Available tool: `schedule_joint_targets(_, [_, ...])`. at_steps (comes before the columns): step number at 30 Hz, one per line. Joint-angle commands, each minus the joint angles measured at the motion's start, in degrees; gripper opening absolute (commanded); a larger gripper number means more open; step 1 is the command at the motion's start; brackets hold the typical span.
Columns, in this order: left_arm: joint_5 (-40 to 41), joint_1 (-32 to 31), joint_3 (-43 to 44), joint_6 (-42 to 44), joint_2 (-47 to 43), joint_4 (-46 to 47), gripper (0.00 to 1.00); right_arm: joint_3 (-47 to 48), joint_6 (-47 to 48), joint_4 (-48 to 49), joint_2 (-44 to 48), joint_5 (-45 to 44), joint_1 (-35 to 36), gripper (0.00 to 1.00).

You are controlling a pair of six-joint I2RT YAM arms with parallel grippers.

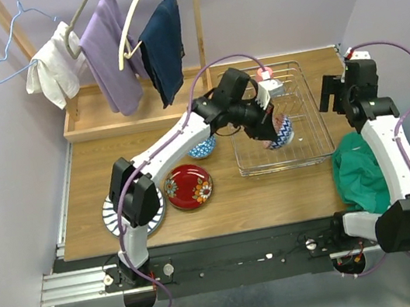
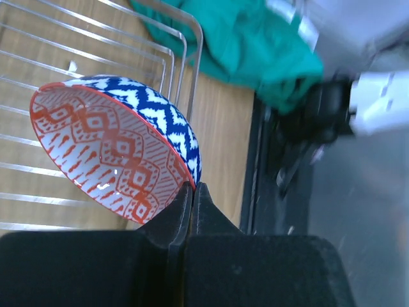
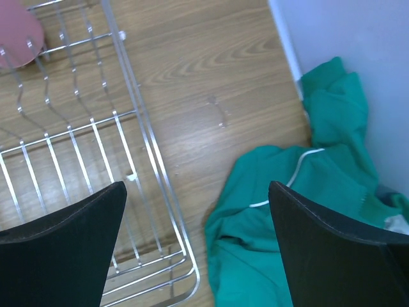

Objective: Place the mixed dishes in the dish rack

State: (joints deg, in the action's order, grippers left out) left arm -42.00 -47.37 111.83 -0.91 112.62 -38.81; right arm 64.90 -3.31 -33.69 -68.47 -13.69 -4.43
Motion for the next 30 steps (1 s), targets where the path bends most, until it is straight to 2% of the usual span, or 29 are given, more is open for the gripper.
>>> schedule_joint_targets(1, [-3.9,0.7,-9.3,-27.4,-2.6,38.1,0.0,4.5,3.7,-3.0,-0.3,-6.2,-1.2,0.99])
schedule_joint_targets(2, [-3.3,1.1,-11.4,-31.5,-2.3,48.3,0.0,5.0,5.0,-3.4,-0.1,-6.7,-1.3,0.99])
schedule_joint_targets(3, [-1.7,1.5,-13.4,-41.6,-1.5,53.6,0.0,5.3,5.5,-3.7,0.0,-7.2,-1.3,0.99])
schedule_joint_targets(5, [-0.2,2.3,-16.6,-50.3,0.1,65.6,0.0,6.4,6.7,-4.0,-0.2,-8.4,-1.7,0.99])
schedule_joint_targets(6, [0.7,2.5,-17.2,-57.3,2.2,68.7,0.0,6.5,6.9,-4.3,-0.3,-8.8,-2.0,0.99])
schedule_joint_targets(9, [4.1,2.4,-18.4,-66.0,5.9,76.6,0.0,7.3,7.5,-5.1,-0.7,-9.1,-3.0,1.0])
schedule_joint_targets(10, [5.9,2.1,-18.8,-69.5,6.6,77.4,0.0,7.4,7.7,-5.2,-0.7,-9.1,-3.2,1.0])
schedule_joint_targets(13, [7.8,1.1,-19.4,-71.5,8.2,76.2,0.0,7.2,8.0,-5.2,-0.8,-9.0,-3.8,0.99])
schedule_joint_targets(23, [12.1,-0.2,-18.3,-72.3,10.9,68.1,0.0,4.2,7.4,-4.8,-0.1,-8.0,-4.8,0.99])
schedule_joint_targets(30, [12.6,-1.0,-17.3,-72.0,14.5,66.1,0.0,3.5,7.1,-5.1,0.1,-7.4,-5.2,1.0])
